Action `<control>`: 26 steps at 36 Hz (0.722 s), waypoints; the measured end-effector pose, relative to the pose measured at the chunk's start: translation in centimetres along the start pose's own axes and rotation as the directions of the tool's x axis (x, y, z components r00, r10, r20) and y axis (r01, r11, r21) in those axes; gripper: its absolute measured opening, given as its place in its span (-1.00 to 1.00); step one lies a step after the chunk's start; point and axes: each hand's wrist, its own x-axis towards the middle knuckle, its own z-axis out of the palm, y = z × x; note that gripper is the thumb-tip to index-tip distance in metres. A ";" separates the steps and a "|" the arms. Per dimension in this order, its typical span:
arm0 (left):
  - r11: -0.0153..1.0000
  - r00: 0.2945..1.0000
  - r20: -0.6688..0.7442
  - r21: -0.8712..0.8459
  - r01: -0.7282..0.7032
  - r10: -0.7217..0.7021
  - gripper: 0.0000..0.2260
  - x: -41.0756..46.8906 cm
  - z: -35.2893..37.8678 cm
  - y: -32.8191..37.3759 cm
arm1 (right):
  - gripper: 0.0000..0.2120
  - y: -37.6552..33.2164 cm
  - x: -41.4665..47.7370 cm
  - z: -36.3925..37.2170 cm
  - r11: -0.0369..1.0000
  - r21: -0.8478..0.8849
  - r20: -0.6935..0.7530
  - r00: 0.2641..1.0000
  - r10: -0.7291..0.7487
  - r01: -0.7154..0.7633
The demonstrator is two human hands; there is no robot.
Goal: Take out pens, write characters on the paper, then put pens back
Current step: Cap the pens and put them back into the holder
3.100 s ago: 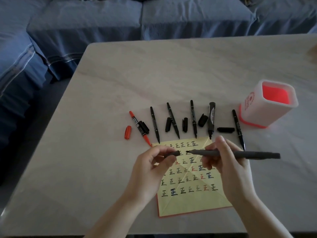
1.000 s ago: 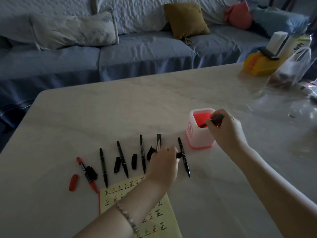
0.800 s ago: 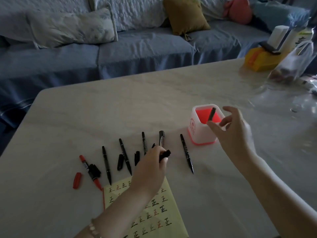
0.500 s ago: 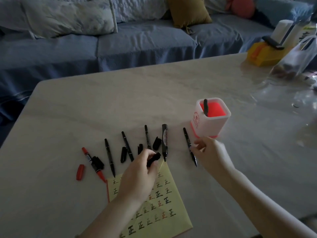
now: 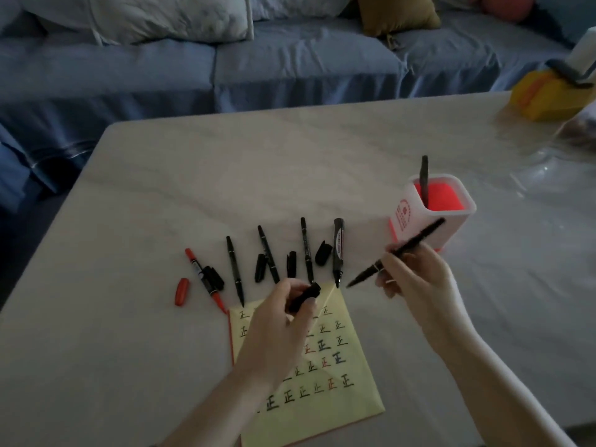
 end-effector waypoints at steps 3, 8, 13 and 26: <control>0.997 1.000 0.001 -0.081 0.006 -0.006 -0.95 -0.4 0.2 0.4 | -0.92 -0.9 -1.8 -0.1 0.950 0.312 -0.014 1.000 -0.002 0.006; 0.994 1.000 -0.001 -0.108 -0.028 0.028 -0.96 -1.0 0.2 0.3 | -0.92 -0.8 -3.4 0.0 0.933 0.361 0.016 1.000 0.011 -0.016; 0.997 1.000 -0.017 -0.075 -0.023 0.022 -0.94 -1.4 0.3 0.0 | -0.90 -0.6 -4.2 0.3 0.941 0.339 0.037 0.999 0.007 -0.019; 0.994 0.999 0.030 -0.110 -0.021 0.024 -0.91 -2.2 -0.4 0.9 | -0.89 -0.1 -5.4 1.0 0.960 0.260 0.147 0.987 0.069 -0.105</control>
